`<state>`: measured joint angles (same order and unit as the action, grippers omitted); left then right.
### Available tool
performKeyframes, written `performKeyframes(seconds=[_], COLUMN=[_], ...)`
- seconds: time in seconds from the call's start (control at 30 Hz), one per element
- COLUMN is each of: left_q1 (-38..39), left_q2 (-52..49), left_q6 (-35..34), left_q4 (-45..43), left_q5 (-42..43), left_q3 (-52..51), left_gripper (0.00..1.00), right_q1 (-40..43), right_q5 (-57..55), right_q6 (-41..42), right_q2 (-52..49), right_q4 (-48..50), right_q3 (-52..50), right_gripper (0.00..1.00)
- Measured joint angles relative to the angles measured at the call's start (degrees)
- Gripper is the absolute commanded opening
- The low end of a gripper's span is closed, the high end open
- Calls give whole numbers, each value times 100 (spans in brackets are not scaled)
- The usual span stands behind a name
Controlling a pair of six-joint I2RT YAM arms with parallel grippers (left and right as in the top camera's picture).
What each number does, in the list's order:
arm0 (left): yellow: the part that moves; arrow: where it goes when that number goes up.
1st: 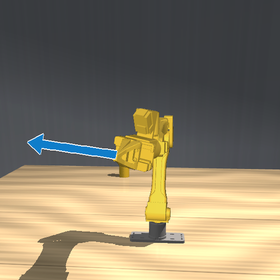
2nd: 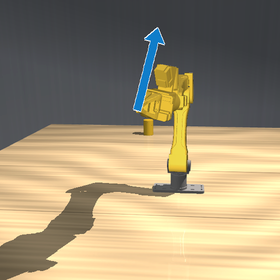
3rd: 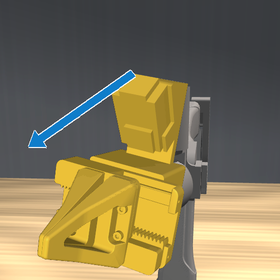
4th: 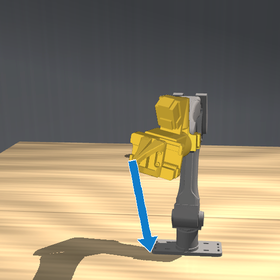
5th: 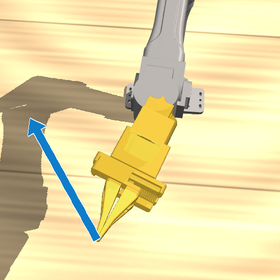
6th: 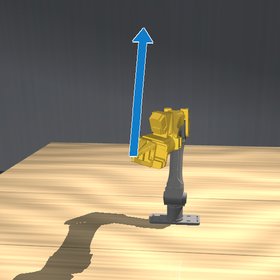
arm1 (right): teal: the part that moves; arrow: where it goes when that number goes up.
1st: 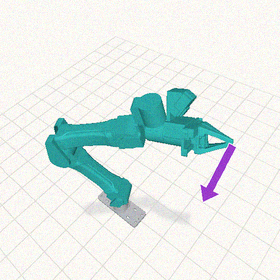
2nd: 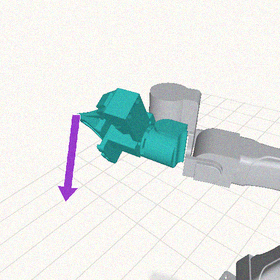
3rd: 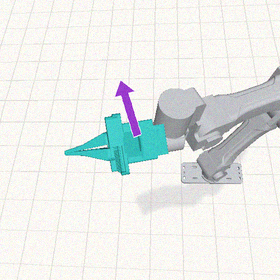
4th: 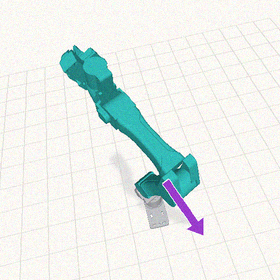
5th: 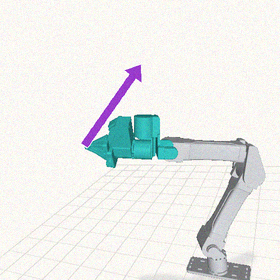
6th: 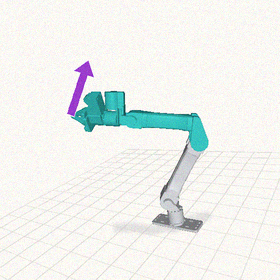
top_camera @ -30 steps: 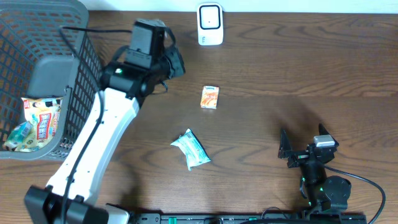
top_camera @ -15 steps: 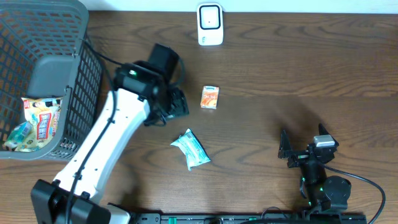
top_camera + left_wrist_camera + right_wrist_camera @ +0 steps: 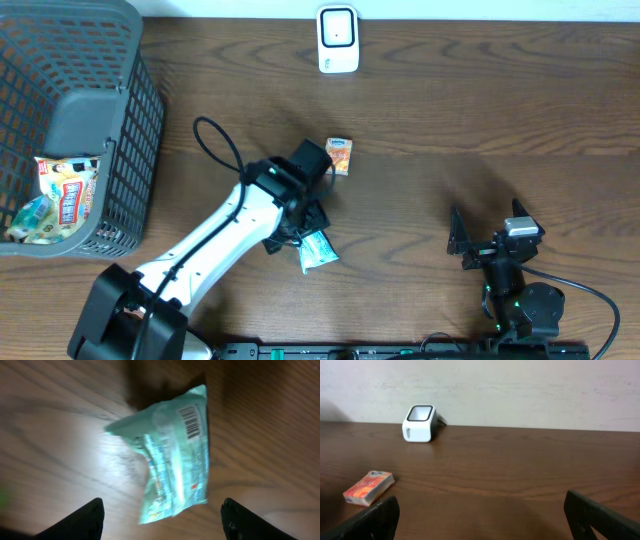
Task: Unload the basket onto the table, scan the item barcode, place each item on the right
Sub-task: 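Carry the green wipes pack out and lower it onto the table, then regrasp the green pack and place it beside the Kleenex pack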
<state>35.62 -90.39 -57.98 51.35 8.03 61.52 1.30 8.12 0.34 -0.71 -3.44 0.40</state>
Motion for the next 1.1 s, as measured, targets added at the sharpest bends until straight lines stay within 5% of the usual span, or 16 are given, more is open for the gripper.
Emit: performKeyframes(seconds=[0.33, 0.47, 0.57, 0.7, 1.1], left_q1=[264, 267, 264, 267, 136], left_q2=[0, 0, 0, 0, 0], left_q6=[-973, -1069, -1119, -1128, 732], left_q4=[-1445, -1939, -2162, -2245, -2651], left_q5=[-15, -70, -160, -251, -282], left_q3=[-1093, -1386, -1458, -1469, -1226], left_gripper=[73, 57, 55, 12, 8], right_q1=[0, 0, 0, 0, 0], right_q5=[-2, 0, 0, 0, 0], right_q6=[0, 0, 0, 0, 0], right_q2=[0, 0, 0, 0, 0], right_q4=[2, 2, 0, 0, 0], right_q3=[0, 0, 0, 0, 0], right_gripper=[99, 99, 99, 99, 99])
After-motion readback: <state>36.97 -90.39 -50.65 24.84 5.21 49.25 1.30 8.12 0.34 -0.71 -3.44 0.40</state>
